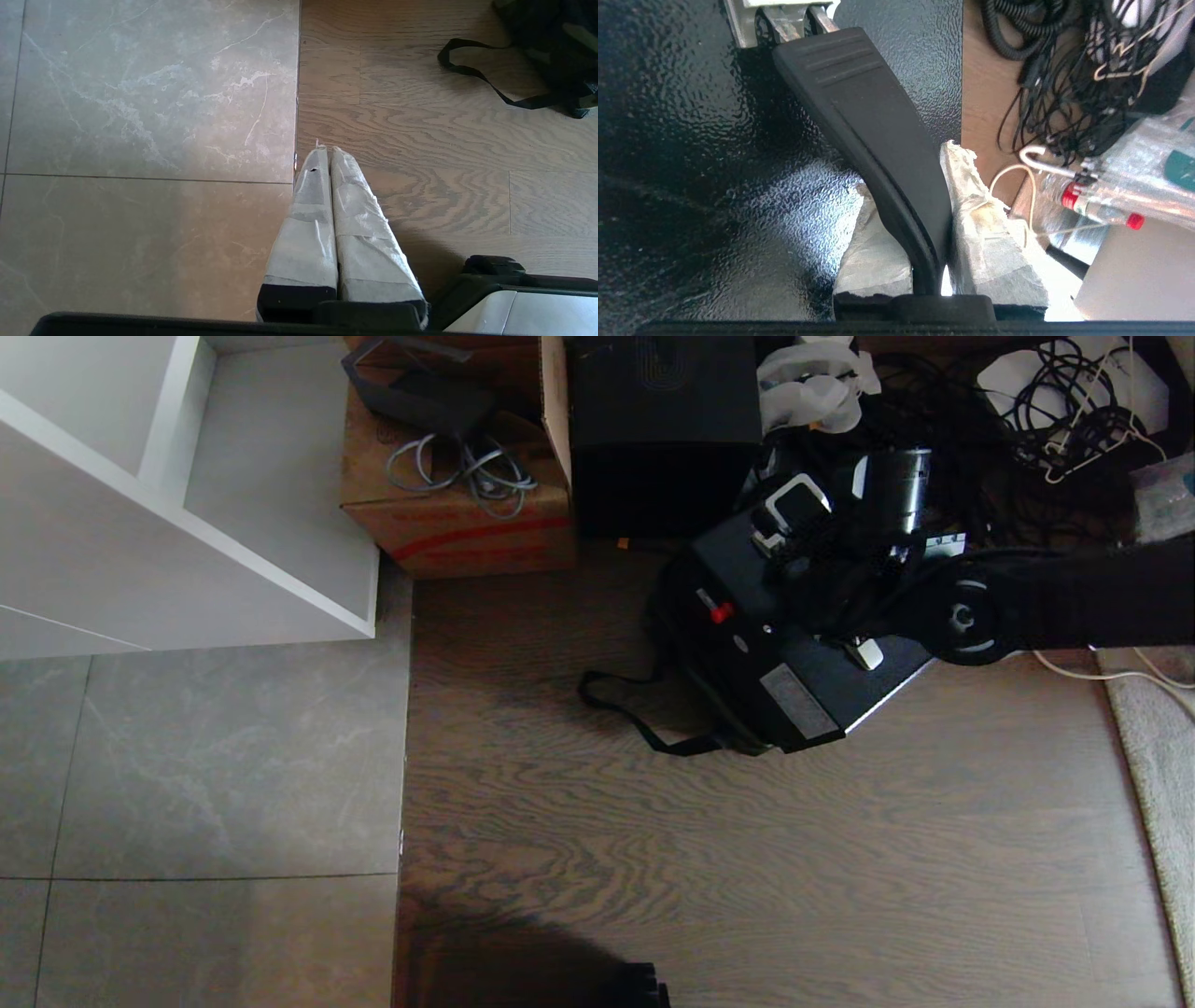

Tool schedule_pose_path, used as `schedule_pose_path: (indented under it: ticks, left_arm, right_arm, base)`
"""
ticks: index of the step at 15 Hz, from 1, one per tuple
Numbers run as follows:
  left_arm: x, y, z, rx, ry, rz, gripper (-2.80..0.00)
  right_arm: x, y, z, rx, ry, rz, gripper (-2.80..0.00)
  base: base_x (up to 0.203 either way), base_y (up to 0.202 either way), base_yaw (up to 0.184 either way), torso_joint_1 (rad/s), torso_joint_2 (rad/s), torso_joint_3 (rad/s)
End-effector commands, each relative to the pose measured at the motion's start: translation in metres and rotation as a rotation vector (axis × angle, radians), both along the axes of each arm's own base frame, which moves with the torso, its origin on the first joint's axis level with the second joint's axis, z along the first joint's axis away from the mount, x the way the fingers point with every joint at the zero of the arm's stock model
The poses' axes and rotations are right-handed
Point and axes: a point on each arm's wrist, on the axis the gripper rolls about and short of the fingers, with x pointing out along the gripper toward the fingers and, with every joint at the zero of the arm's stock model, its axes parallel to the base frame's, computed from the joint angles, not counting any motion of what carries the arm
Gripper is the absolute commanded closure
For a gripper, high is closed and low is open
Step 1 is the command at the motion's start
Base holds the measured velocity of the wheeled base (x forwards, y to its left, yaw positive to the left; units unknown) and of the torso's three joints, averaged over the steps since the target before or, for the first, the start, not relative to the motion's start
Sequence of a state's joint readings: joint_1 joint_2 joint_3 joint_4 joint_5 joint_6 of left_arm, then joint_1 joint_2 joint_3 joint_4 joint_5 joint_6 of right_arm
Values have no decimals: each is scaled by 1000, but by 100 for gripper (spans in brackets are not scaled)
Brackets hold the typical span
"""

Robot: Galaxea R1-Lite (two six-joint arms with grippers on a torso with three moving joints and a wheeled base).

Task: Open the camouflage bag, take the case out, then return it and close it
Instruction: Place the black box back

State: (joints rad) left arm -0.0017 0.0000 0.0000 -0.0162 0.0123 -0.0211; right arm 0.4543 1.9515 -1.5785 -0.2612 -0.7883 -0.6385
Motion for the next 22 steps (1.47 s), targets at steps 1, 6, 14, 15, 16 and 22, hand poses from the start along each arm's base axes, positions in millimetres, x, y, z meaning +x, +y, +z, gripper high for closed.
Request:
schedule_pose_path:
  ticks: [1,6,14,15,16,22]
  left_arm:
    - [1,0,-3,0,9,0,0]
    - [1,0,-3,0,10,0,0]
    - [1,0,-3,0,10,2,0]
    - [1,0,-3,0,10,0,0]
    - [1,0,-3,0,10,0,0]
    - [1,0,-3,0,10,2,0]
  right_arm:
    - [-10,-5,18,33,25,-11,0]
    - [-12,-6,22,75,10,-17,0]
    - [3,1,10,122,-11,-24,0]
    - [3,0,11,124,-15,-24,0]
    - [4,0,11,123,-15,-25,0]
    - [6,-2,17,115,-31,-25,0]
  base:
    - [0,0,0,0,0,0]
    - [0,0,0,0,0,0]
    - [0,0,0,0,0,0]
    - [0,0,0,0,0,0]
    - [0,0,0,0,0,0]
    - [0,0,0,0,0,0]
